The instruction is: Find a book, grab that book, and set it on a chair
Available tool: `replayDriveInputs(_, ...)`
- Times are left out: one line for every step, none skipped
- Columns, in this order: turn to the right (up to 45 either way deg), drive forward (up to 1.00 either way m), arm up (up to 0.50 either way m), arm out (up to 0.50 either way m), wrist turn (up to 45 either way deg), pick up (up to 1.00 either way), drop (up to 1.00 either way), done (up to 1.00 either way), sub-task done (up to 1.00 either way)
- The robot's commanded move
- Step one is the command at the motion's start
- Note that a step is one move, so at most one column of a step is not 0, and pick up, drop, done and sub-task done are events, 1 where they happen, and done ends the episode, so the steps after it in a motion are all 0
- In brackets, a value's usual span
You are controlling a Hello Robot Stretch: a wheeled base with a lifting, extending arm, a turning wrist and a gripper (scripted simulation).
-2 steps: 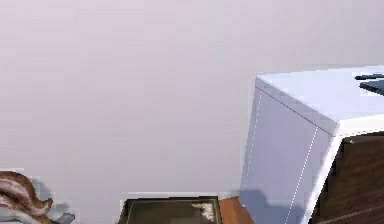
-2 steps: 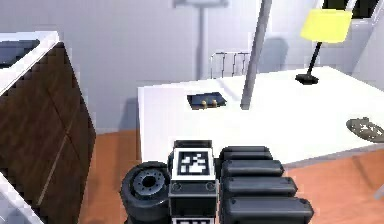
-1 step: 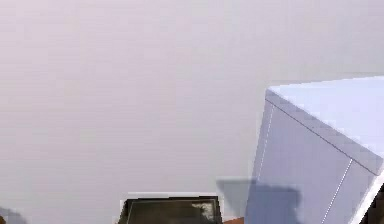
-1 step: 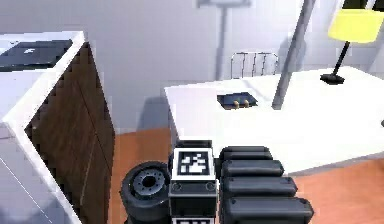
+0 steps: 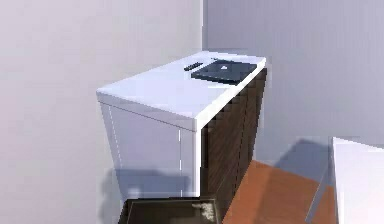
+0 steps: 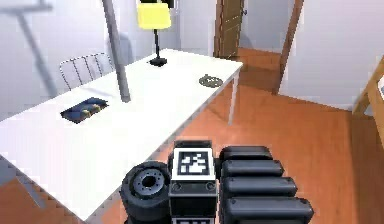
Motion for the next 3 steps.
replayDriveInputs(21.0, 0.0, 0.0, 0.0, 0.0, 0.0, 0.0, 0.0, 0.0)
replayDriveInputs(0.0, 0.3, 0.0, 0.0, 0.0, 0.0, 0.0, 0.0, 0.0)
replayDriveInputs(6.0, 0.0, 0.0, 0.0, 0.0, 0.0, 0.0, 0.0, 0.0)
